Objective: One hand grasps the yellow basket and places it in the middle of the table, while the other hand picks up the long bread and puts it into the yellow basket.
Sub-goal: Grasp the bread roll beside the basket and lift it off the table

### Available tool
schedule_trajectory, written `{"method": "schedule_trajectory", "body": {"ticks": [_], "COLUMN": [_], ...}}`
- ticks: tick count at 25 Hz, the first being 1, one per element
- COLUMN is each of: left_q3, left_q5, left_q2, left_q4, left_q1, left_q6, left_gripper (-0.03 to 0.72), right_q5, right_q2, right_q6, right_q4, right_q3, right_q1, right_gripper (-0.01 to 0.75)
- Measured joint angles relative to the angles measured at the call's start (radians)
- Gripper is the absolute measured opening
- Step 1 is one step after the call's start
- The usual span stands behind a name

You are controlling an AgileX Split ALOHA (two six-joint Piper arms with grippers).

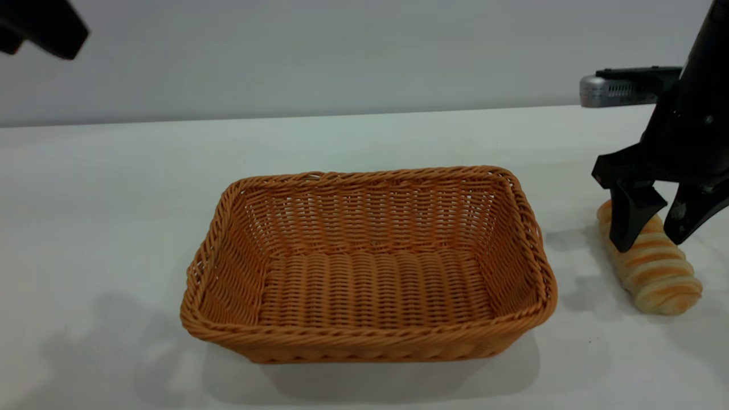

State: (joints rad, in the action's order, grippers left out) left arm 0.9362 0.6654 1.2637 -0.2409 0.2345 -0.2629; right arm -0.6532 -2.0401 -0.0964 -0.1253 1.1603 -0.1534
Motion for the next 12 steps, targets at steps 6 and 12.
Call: {"method": "schedule_trajectory", "body": {"ticks": [6,12], "left_q3": [-0.093,-0.142], "left_q5": [0.01,0.035], "left_q2": [-0.136,-0.256], "left_q4": [0.048,0.059], "left_q1": [0.0,0.0], "left_q6": [0.052,0.095], "left_gripper": [0.584,0.584], "right_q5": [0.01,0.01], "right_q2": [-0.053,-0.101], "right_q6": [-0.003,-0.004], "right_q4": [0.034,0.042], "right_q3": [0.024,0.062], "right_q1": [0.001,0.029], "right_gripper": [0.591,0.591]}}
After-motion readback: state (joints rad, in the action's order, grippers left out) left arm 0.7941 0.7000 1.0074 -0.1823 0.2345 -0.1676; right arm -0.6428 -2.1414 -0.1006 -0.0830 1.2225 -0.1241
